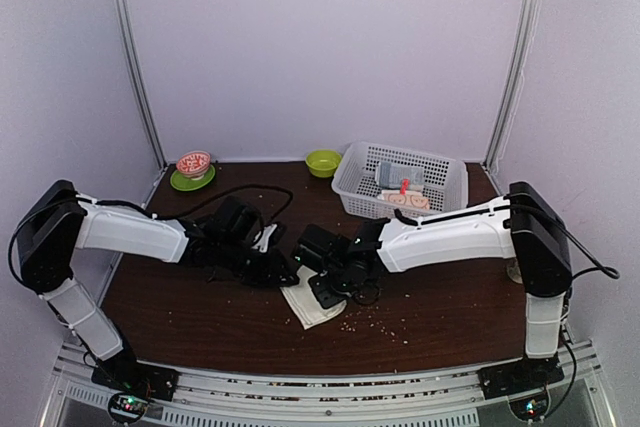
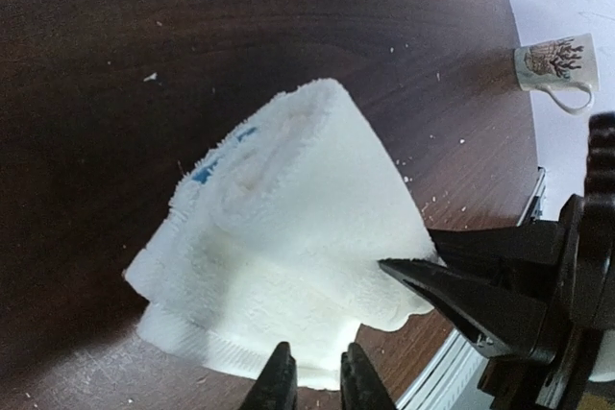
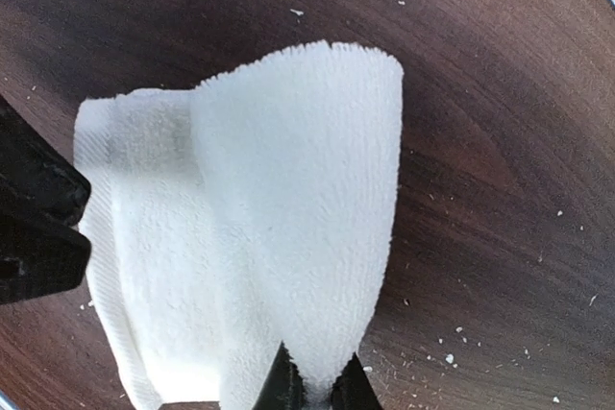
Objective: Roll the towels
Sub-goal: Roll the towel at the center of the board.
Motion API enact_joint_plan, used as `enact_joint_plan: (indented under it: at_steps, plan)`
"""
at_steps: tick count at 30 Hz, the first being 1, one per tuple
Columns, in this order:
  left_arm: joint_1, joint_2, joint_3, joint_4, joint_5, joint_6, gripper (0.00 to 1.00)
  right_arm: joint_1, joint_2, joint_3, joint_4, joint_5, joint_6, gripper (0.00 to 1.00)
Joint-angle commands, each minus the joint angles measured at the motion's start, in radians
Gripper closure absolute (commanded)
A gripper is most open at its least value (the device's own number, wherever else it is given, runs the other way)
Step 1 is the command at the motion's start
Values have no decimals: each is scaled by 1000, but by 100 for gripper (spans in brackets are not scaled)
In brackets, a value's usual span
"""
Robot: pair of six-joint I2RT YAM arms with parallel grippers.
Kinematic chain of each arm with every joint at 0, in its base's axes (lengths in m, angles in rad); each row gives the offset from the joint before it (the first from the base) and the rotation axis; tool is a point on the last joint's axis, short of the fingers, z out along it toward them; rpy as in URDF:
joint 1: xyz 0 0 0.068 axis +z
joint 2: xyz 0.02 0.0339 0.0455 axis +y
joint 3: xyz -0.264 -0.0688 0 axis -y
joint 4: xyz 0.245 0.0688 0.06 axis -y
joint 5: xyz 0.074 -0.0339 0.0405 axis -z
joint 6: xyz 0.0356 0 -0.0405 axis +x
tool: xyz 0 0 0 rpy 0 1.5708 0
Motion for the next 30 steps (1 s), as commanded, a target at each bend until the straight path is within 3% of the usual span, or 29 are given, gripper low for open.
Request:
enact_joint_plan:
  at_steps: [1, 18, 30]
  plan:
    - [5, 17, 6, 92, 20, -41, 82, 24, 23, 48, -67, 117, -11, 100]
    - [9, 120, 38, 138, 20, -73, 86, 65, 20, 42, 32, 0, -90, 100]
    - [9, 5, 14, 150, 24, -85, 80, 67, 7, 31, 36, 39, -76, 100]
